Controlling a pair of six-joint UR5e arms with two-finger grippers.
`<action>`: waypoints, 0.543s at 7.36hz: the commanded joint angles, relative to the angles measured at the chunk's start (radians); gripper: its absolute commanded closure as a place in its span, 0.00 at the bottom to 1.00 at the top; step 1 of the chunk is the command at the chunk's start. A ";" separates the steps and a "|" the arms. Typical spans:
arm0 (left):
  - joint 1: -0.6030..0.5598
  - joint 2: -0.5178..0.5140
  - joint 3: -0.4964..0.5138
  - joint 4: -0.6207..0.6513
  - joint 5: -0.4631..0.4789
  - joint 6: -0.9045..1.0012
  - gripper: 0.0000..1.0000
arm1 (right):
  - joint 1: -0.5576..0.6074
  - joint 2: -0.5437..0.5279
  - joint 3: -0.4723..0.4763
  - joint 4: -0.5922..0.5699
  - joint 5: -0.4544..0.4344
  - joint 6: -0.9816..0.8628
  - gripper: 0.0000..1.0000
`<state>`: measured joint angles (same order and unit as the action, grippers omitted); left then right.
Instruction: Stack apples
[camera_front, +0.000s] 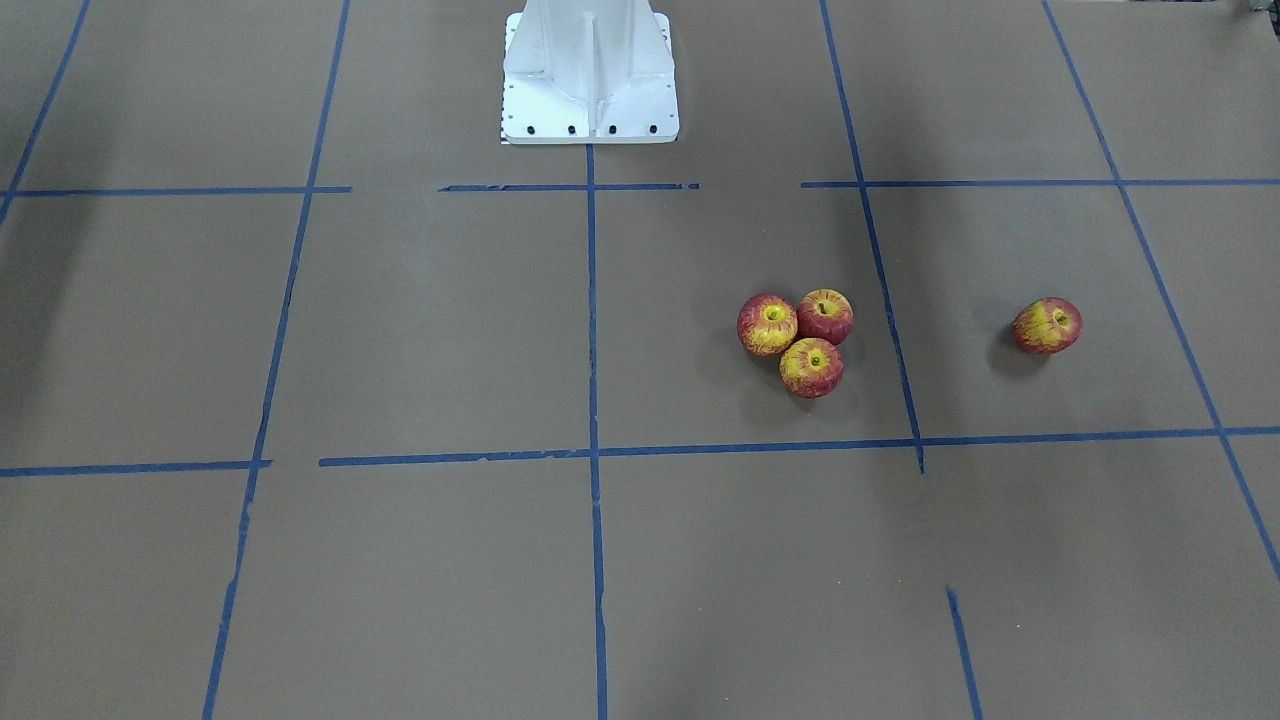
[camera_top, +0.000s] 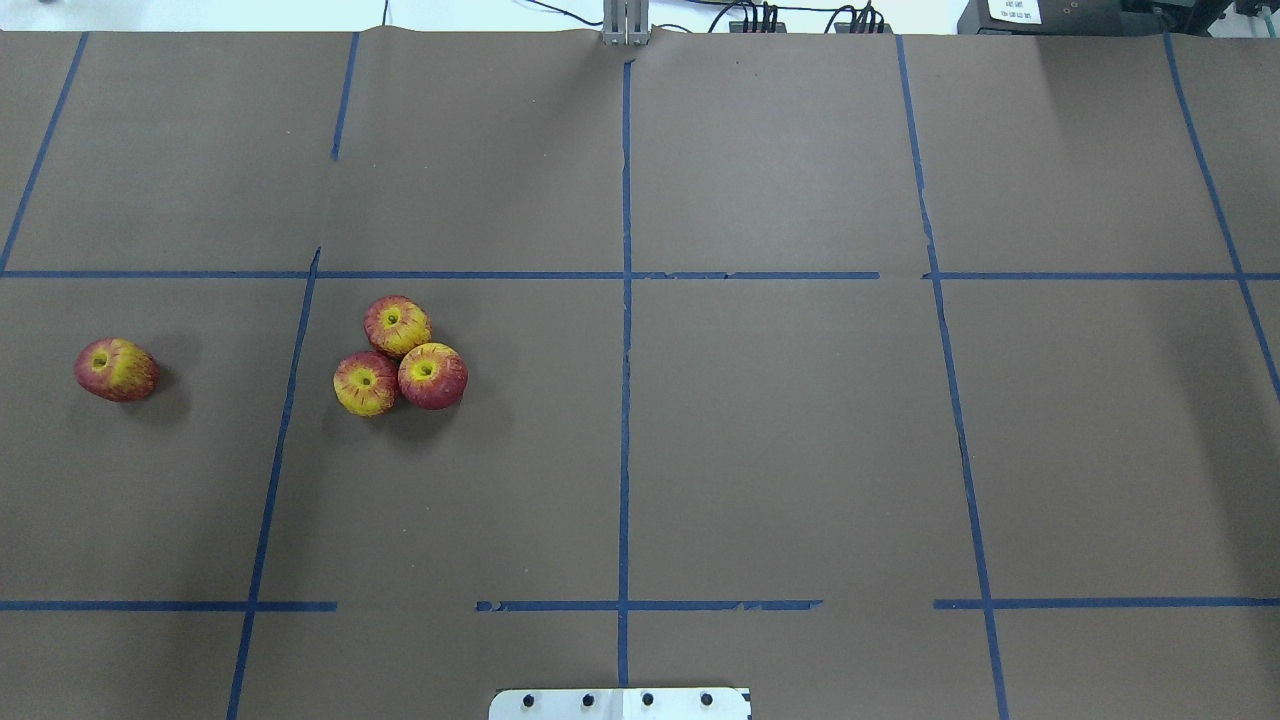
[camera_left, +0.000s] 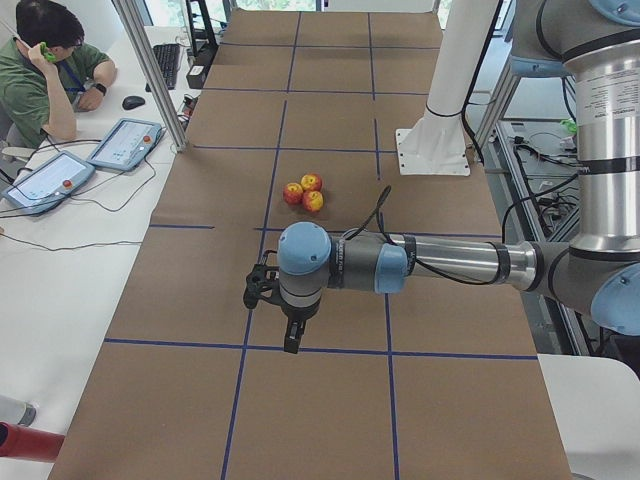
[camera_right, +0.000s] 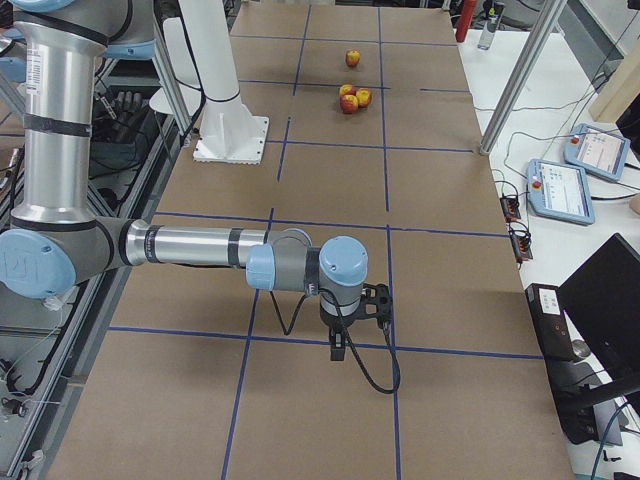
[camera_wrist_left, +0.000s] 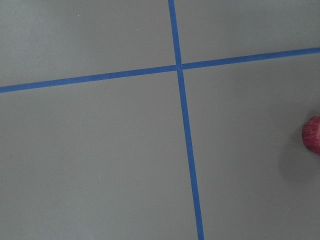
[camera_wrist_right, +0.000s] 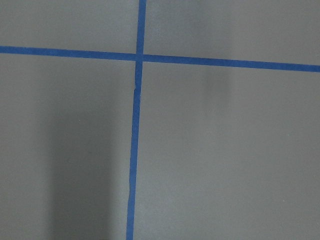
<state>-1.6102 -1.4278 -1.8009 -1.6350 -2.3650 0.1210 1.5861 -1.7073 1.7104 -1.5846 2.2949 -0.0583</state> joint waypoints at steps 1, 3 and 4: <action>0.166 -0.025 0.008 -0.253 0.001 -0.299 0.00 | 0.000 0.000 0.000 0.000 0.000 0.000 0.00; 0.342 -0.034 0.018 -0.446 0.012 -0.623 0.00 | 0.000 0.000 0.000 0.000 0.000 0.000 0.00; 0.421 -0.061 0.021 -0.447 0.060 -0.724 0.00 | 0.000 0.000 0.000 0.000 0.000 0.000 0.00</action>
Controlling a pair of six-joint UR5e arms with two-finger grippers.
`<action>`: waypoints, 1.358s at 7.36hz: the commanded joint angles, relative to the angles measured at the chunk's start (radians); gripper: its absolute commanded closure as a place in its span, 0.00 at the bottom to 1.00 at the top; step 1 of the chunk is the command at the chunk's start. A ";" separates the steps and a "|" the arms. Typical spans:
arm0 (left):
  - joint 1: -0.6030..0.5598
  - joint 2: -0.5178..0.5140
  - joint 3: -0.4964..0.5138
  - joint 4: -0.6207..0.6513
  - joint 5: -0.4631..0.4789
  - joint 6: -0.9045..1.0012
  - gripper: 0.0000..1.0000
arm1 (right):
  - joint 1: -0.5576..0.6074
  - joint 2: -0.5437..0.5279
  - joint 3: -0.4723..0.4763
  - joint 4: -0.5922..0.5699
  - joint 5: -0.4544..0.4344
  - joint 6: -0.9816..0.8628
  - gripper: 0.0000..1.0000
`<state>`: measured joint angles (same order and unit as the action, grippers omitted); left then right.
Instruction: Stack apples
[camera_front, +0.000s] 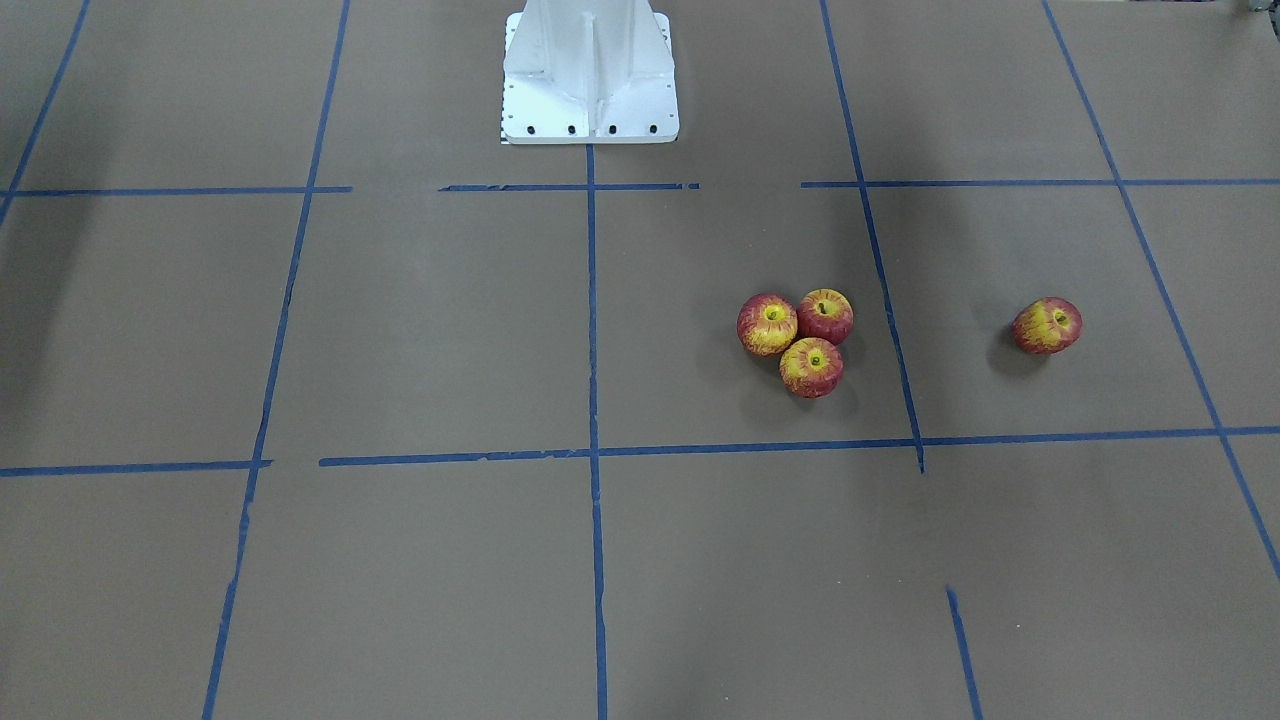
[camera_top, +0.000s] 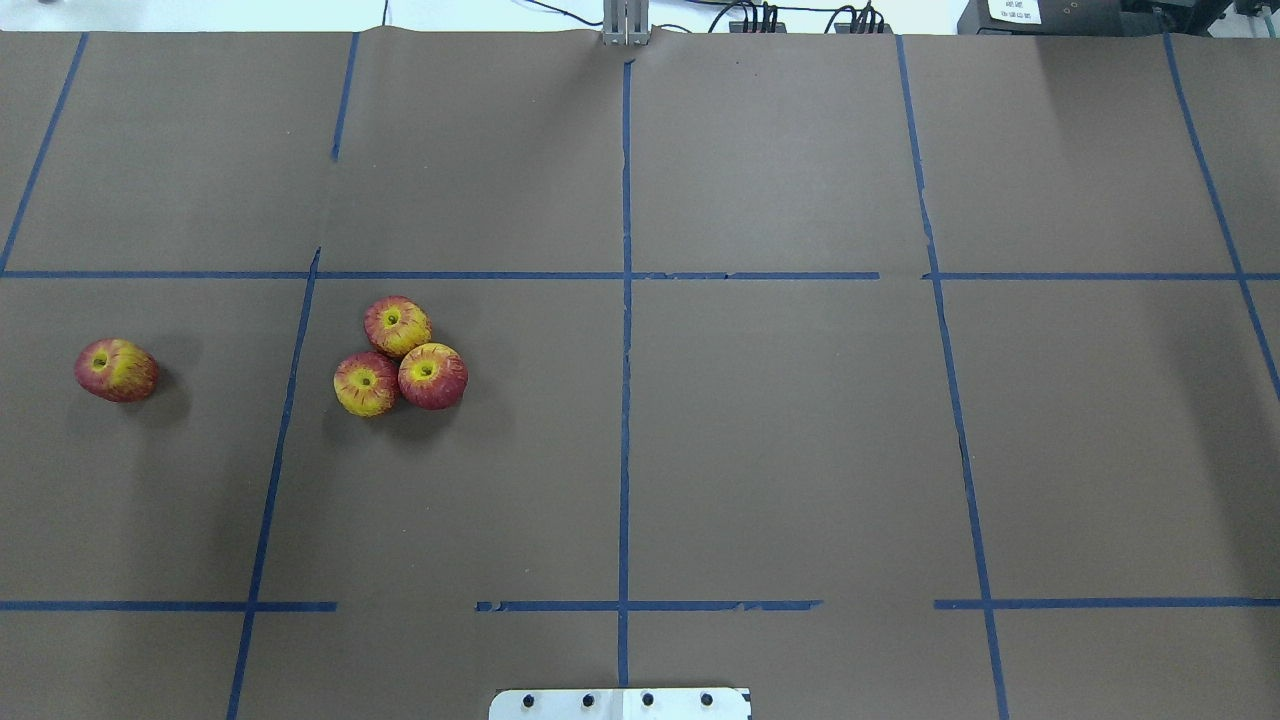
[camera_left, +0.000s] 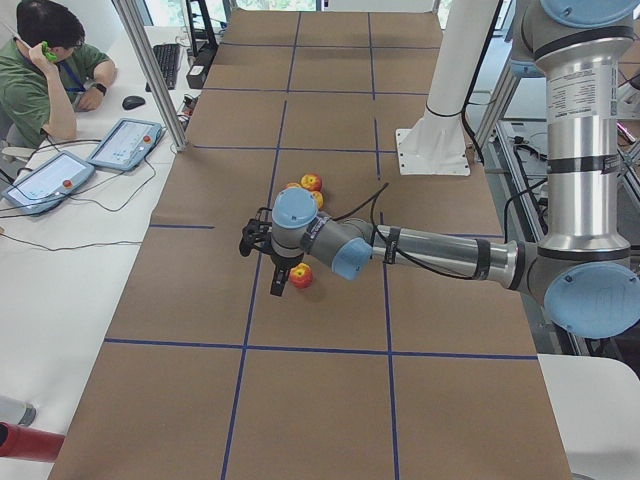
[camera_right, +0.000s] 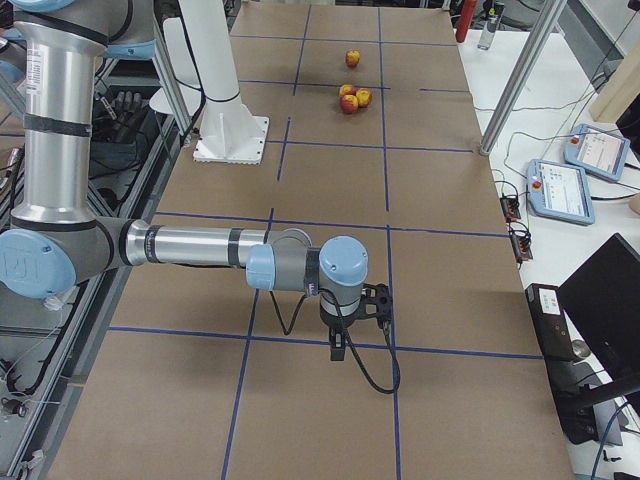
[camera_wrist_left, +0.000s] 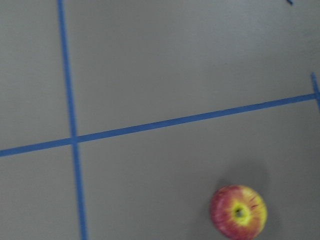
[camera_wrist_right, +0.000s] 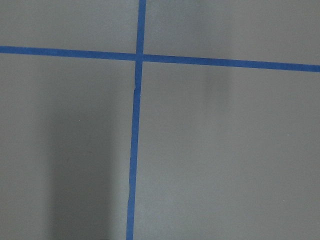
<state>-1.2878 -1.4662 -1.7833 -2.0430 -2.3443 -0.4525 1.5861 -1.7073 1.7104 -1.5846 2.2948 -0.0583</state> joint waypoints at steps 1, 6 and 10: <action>0.149 -0.031 0.014 -0.043 0.121 -0.202 0.00 | 0.000 0.000 0.000 0.000 0.000 0.000 0.00; 0.275 -0.062 0.150 -0.238 0.178 -0.353 0.00 | 0.000 0.000 0.000 0.000 0.000 0.000 0.00; 0.323 -0.060 0.183 -0.241 0.242 -0.382 0.00 | 0.000 0.000 0.000 0.000 0.002 0.000 0.00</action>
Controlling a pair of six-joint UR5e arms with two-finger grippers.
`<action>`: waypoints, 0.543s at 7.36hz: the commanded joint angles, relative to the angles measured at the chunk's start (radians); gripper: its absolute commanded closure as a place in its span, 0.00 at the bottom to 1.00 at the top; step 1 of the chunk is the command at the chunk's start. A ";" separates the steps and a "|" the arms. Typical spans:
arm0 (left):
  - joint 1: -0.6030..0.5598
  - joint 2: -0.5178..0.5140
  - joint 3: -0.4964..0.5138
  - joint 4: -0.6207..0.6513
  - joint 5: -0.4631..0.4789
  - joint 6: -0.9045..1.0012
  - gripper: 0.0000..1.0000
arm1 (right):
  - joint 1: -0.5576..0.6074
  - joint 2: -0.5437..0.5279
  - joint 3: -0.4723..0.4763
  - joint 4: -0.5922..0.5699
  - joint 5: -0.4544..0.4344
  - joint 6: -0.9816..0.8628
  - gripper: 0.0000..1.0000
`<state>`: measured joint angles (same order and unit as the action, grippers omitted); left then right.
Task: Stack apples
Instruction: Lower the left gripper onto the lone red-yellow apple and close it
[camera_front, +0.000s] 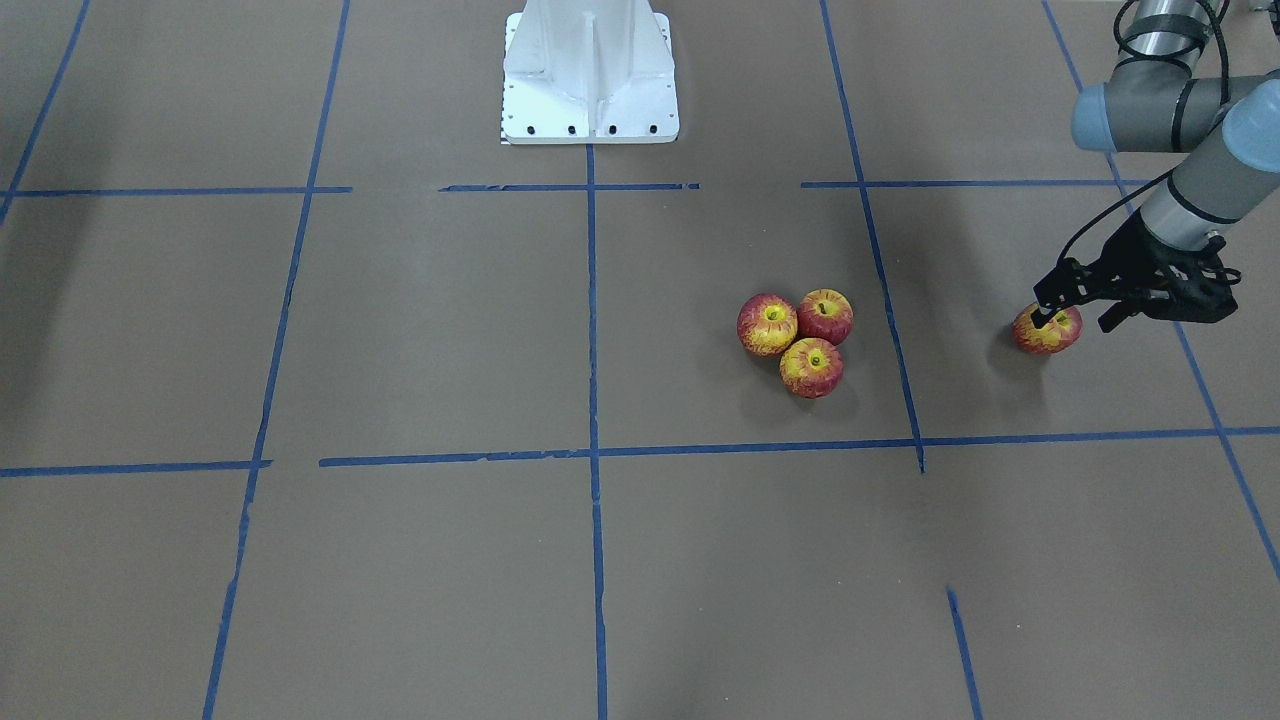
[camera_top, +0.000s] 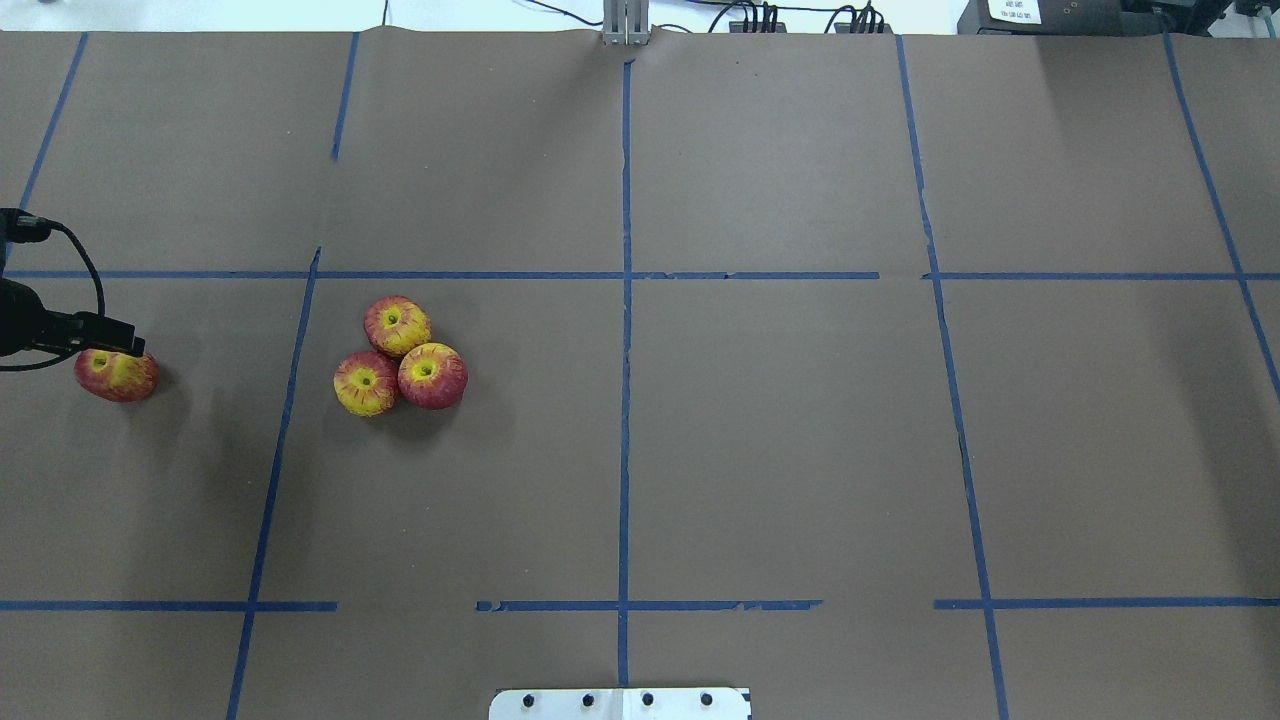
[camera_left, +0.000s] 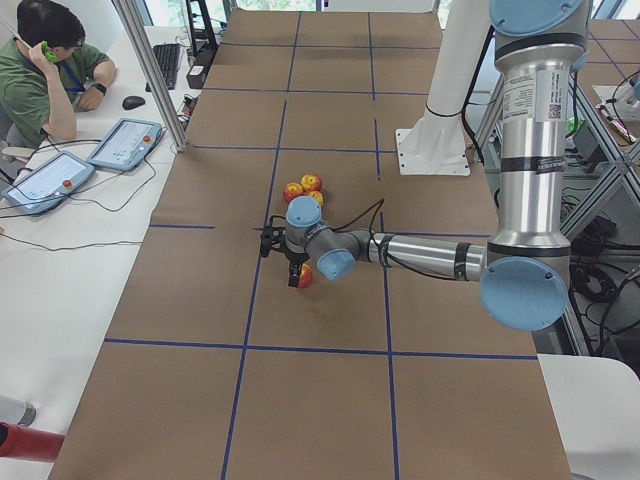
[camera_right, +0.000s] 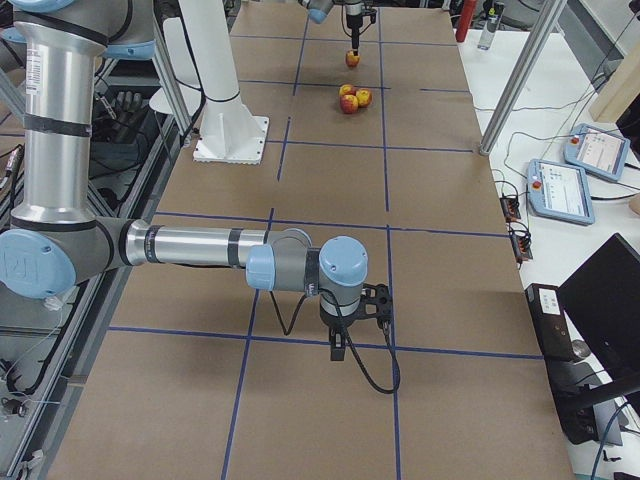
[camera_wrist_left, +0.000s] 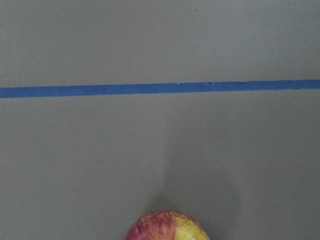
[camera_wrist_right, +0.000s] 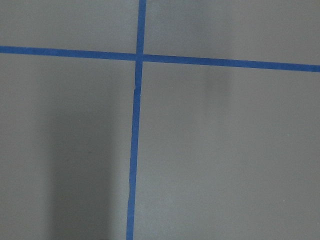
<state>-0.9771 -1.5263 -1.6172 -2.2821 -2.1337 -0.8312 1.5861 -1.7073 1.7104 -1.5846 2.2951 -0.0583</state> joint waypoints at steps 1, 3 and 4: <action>0.014 0.000 0.022 -0.002 0.034 -0.002 0.00 | 0.000 0.000 0.000 0.000 0.000 0.000 0.00; 0.043 0.000 0.037 -0.002 0.032 -0.002 0.00 | 0.000 0.000 0.000 0.000 0.001 0.000 0.00; 0.049 0.000 0.039 -0.001 0.032 0.001 0.00 | 0.000 0.000 0.000 0.000 0.000 0.000 0.00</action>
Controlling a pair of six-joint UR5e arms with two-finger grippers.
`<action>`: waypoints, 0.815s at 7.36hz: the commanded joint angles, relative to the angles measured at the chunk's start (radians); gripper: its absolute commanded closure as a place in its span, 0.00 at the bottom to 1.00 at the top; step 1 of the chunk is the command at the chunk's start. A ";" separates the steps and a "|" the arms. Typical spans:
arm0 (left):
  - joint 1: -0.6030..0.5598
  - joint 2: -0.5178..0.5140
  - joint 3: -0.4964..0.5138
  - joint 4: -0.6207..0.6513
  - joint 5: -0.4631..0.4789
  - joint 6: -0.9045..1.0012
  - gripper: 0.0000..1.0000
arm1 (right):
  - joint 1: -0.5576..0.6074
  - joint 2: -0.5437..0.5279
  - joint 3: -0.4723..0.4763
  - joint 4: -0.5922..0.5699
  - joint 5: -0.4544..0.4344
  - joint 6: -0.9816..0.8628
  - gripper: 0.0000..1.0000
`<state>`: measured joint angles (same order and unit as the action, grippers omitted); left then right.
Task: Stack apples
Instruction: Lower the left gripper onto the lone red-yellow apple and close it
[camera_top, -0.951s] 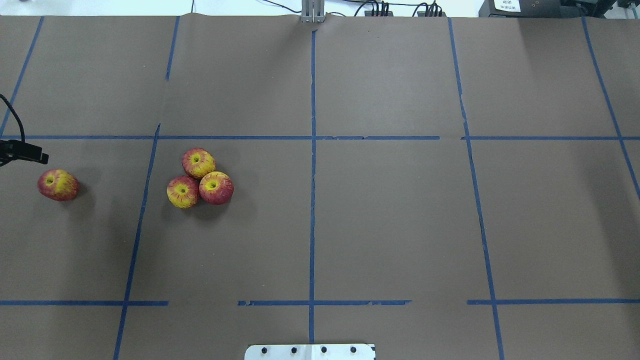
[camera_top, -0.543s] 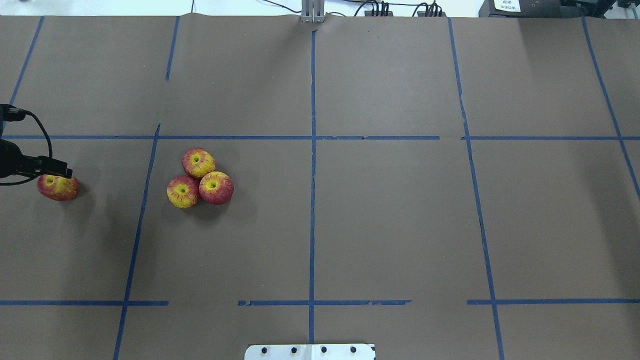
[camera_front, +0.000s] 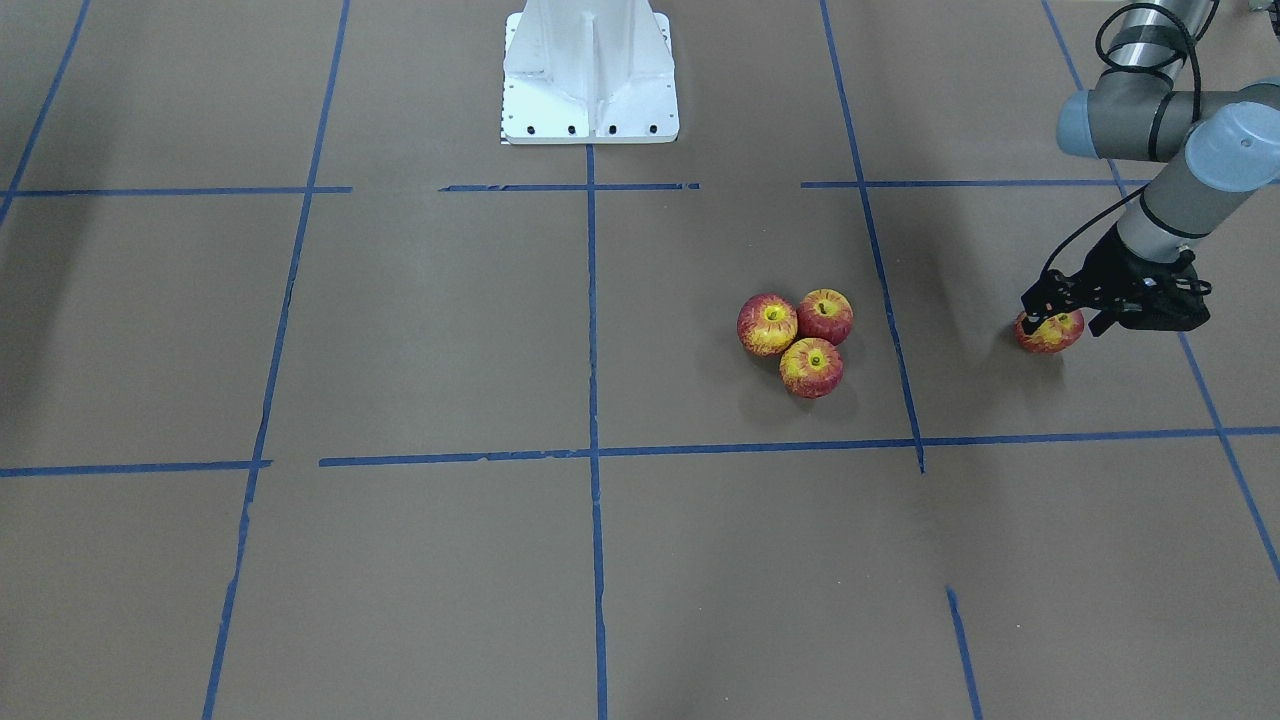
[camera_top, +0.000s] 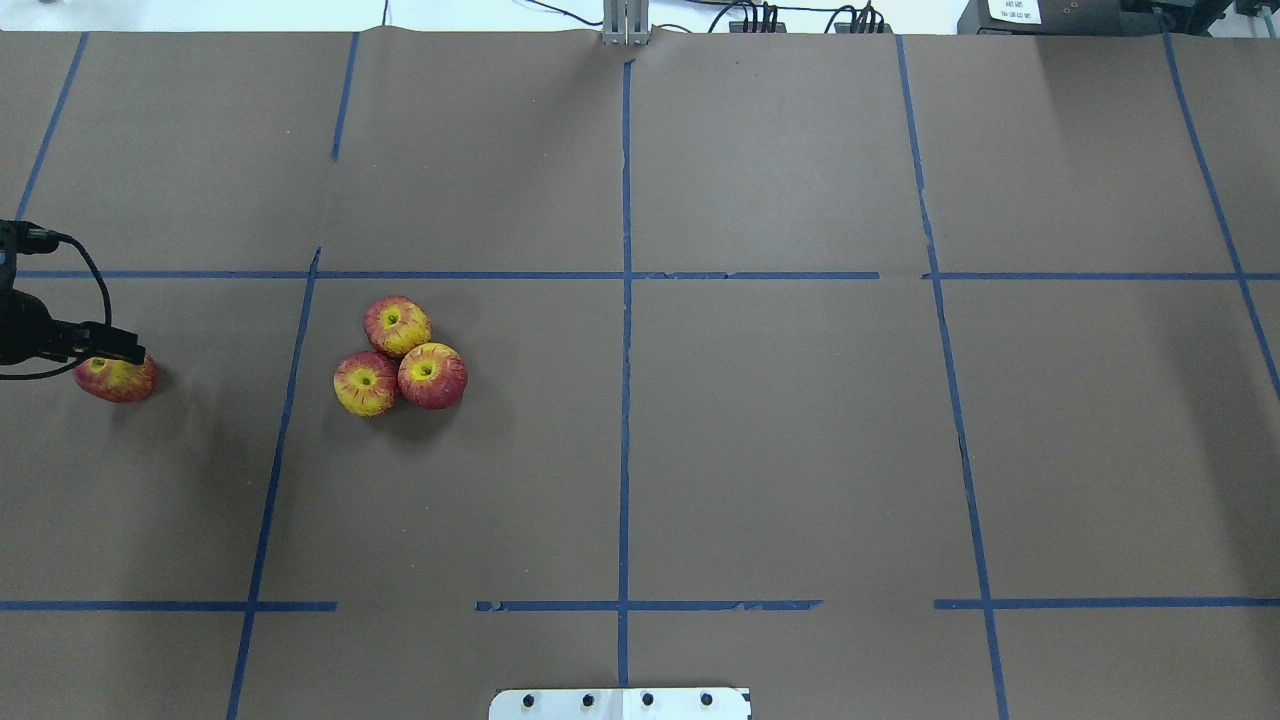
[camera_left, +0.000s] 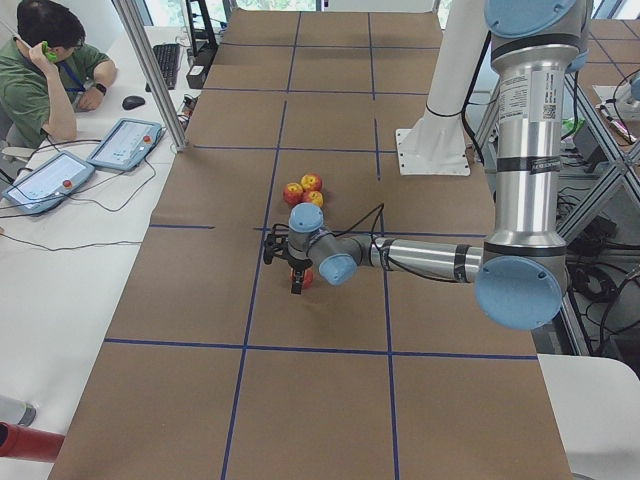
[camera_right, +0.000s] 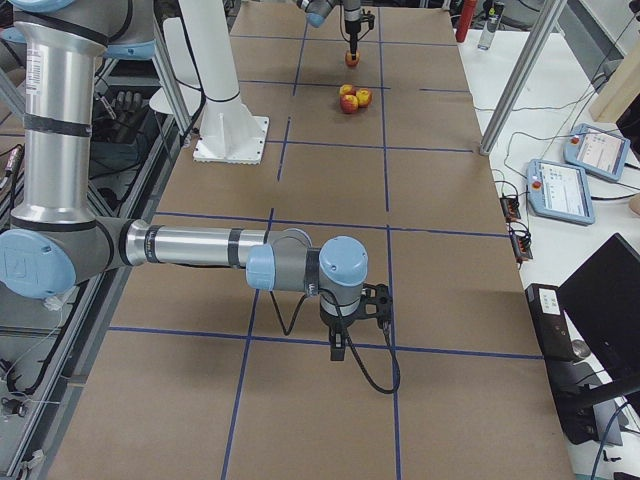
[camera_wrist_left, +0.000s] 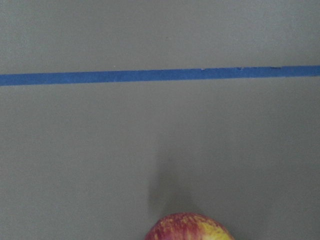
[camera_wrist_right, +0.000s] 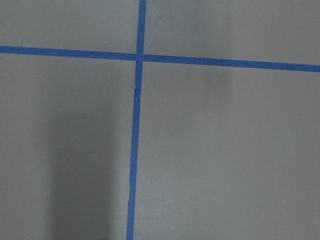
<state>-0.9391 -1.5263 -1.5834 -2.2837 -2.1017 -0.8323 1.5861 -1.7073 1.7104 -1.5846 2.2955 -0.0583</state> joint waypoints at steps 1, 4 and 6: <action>0.013 0.000 0.006 0.000 0.000 0.005 0.00 | 0.000 0.000 0.000 0.000 -0.001 0.000 0.00; 0.016 -0.003 0.002 0.001 -0.011 0.010 0.61 | 0.000 0.000 0.000 0.000 -0.001 0.000 0.00; 0.013 0.000 -0.026 0.015 -0.014 0.010 0.69 | 0.000 0.000 0.000 0.000 -0.001 0.000 0.00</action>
<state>-0.9242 -1.5277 -1.5889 -2.2776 -2.1129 -0.8224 1.5861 -1.7073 1.7104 -1.5846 2.2949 -0.0583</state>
